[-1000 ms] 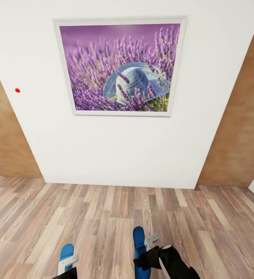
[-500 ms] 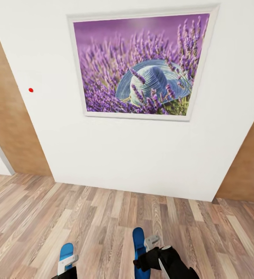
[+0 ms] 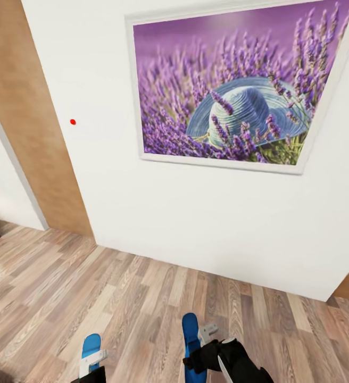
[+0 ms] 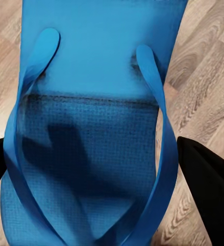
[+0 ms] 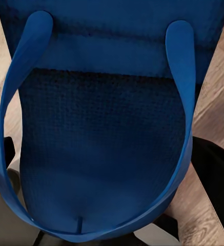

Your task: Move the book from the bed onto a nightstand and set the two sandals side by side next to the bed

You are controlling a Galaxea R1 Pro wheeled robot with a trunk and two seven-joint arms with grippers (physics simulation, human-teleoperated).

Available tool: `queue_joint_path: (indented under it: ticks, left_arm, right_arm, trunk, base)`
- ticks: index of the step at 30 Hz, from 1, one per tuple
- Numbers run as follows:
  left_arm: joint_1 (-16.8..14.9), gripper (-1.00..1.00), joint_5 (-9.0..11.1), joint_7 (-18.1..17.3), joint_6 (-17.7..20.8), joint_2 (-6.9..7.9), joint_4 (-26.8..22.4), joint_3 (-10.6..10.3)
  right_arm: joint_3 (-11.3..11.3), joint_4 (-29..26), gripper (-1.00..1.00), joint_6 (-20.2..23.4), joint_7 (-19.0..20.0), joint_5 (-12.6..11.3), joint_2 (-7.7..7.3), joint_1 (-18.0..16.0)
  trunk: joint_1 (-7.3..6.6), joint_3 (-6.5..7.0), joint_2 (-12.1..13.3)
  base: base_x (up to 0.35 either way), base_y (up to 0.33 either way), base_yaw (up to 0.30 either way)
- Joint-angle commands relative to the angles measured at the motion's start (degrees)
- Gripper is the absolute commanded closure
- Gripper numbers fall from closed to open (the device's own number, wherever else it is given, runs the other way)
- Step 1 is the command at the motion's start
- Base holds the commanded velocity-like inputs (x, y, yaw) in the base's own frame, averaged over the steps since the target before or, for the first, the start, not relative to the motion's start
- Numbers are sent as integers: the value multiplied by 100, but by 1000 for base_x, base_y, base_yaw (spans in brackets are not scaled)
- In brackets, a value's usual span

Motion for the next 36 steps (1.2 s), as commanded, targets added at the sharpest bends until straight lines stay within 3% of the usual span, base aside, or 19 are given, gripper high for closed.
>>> queue_joint_path:
  ticks: [1, 16, 36]
  left_arm:
    - [-6, 100, -69, 29, -15, -3, 2, 30]
    - [-6, 100, -69, 38, -17, -9, 5, 30]
    - [-4, 100, -76, 38, -24, -11, 2, 30]
  right_arm:
    - [-5, -12, 100, 24, 41, 53, 0, -2]
    - [23, -10, 100, 24, 41, 54, 0, -2]
    - [25, -5, 100, 24, 41, 54, 0, -2]
  trunk:
    - [6, -15, -12]
    - [6, -21, -12]
    - [6, -21, -12]
  base:
    - [227, 0, 275]
    - [236, 0, 278]
    - [26, 0, 279]
